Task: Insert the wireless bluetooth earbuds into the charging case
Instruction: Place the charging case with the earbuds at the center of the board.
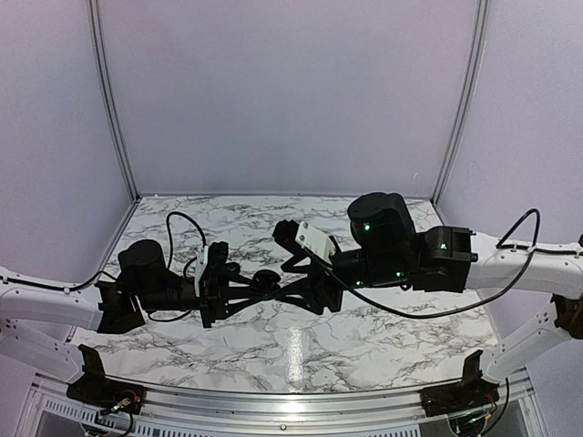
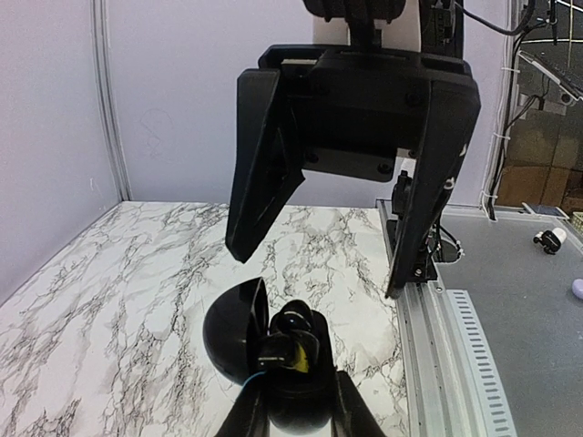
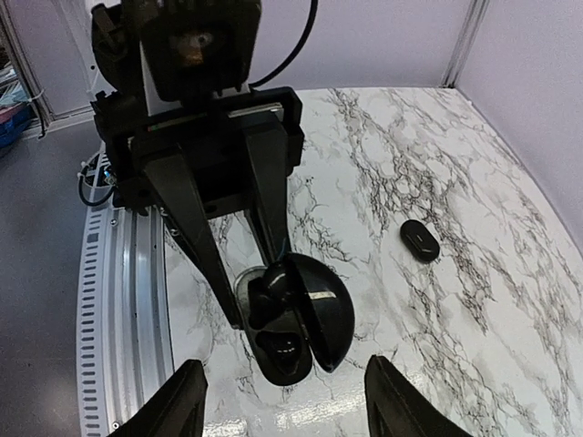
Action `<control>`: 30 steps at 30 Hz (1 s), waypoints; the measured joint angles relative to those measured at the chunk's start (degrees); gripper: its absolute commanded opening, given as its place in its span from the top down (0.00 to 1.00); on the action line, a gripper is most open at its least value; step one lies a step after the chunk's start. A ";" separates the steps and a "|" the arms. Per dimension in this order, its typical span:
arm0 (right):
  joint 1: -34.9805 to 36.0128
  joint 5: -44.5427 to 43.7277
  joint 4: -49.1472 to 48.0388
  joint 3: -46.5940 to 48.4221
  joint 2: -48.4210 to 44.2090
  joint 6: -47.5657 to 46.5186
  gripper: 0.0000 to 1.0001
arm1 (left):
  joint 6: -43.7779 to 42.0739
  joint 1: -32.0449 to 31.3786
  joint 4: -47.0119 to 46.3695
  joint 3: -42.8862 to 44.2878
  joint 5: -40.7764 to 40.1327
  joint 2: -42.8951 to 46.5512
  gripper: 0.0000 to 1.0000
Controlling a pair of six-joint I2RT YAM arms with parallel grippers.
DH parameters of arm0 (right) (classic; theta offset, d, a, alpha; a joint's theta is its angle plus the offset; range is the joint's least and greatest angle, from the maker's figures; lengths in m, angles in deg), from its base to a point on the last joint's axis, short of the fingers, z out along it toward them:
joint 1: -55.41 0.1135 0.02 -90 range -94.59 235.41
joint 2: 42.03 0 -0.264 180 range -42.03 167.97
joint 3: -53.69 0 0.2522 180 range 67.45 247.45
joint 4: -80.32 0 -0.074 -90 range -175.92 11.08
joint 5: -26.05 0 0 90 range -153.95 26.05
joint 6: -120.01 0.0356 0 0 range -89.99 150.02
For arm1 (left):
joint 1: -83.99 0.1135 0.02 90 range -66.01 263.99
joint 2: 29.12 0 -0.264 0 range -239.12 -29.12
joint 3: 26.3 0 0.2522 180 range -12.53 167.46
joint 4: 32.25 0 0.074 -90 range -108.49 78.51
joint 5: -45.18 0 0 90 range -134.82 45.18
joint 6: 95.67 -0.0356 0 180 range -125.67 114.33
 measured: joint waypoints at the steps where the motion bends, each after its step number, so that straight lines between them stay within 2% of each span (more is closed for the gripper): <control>1: 0.00 0.61 -0.11 0.00 -0.42 -0.28 0.40 | 0.00 0.00 -0.15 0.00 0.02 0.00 1.00; 4: 0.00 2.05 -1.03 0.00 -0.81 -0.98 0.43 | 0.02 0.00 -0.61 0.00 0.52 0.00 1.00; 11: 0.00 3.15 -1.16 0.09 -0.76 -2.67 0.63 | 0.17 0.00 -0.85 0.00 1.49 0.00 1.00; 13: 0.04 3.06 -0.83 0.44 -0.70 -2.97 0.64 | 0.17 0.00 -0.87 0.00 1.51 0.00 1.00; 19: 0.07 2.03 0.22 1.57 -0.37 -3.28 0.49 | -0.02 0.00 -0.87 0.00 1.99 -0.13 1.00; 30: -0.66 6.54 1.03 2.73 2.21 -2.99 0.33 | -1.03 -0.33 -0.92 0.00 5.62 -0.61 1.00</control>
